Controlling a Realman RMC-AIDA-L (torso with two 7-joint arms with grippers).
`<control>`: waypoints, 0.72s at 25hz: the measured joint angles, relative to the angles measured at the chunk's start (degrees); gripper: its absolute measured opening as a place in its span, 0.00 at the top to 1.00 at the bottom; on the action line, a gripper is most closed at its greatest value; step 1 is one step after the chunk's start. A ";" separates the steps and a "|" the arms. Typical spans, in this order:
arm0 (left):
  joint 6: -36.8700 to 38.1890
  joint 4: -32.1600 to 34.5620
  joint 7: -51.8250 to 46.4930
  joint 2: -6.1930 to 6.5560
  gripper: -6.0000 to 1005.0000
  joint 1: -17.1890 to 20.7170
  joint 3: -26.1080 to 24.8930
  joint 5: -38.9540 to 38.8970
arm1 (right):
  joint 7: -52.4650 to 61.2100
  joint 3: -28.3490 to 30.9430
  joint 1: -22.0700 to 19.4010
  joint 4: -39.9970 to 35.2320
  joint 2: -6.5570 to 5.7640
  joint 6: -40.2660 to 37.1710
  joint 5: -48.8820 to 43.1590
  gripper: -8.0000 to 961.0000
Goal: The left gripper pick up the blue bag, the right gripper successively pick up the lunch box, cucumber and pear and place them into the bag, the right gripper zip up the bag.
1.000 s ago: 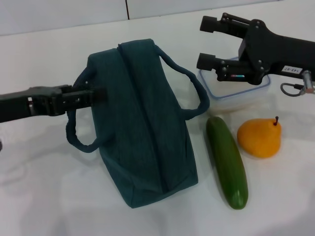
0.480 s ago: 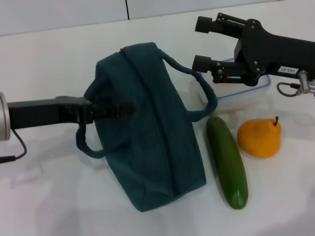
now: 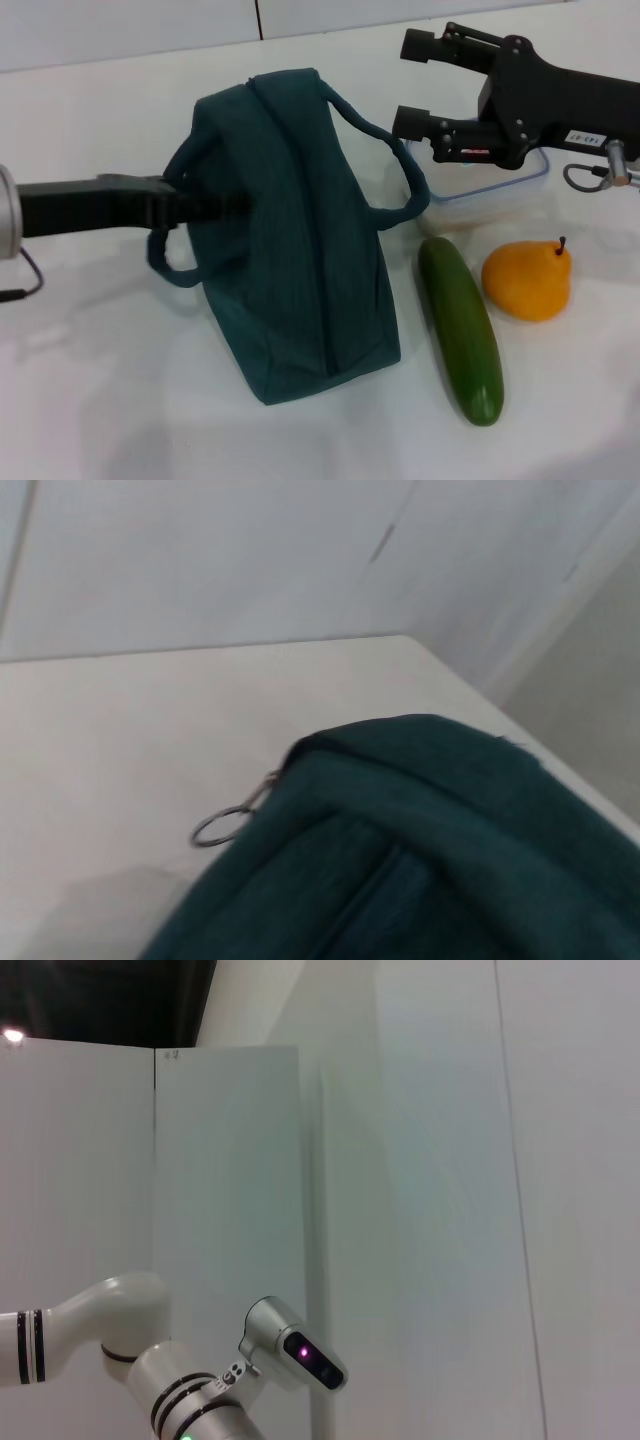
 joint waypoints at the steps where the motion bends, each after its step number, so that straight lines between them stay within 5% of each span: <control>1: 0.04 -0.05 0.02 0.16 0.26 -0.34 -0.70 0.73 | -0.02 0.05 -0.03 0.00 -0.02 0.07 0.01 0.14; 10: 10.66 0.70 1.07 1.31 0.26 -1.66 -9.92 -5.61 | -0.52 0.12 -0.31 0.10 -0.04 0.45 0.18 0.14; 18: 9.98 0.96 2.80 -0.26 0.26 0.21 -6.71 -6.17 | -0.55 0.12 -0.52 0.11 -0.07 0.15 0.27 0.14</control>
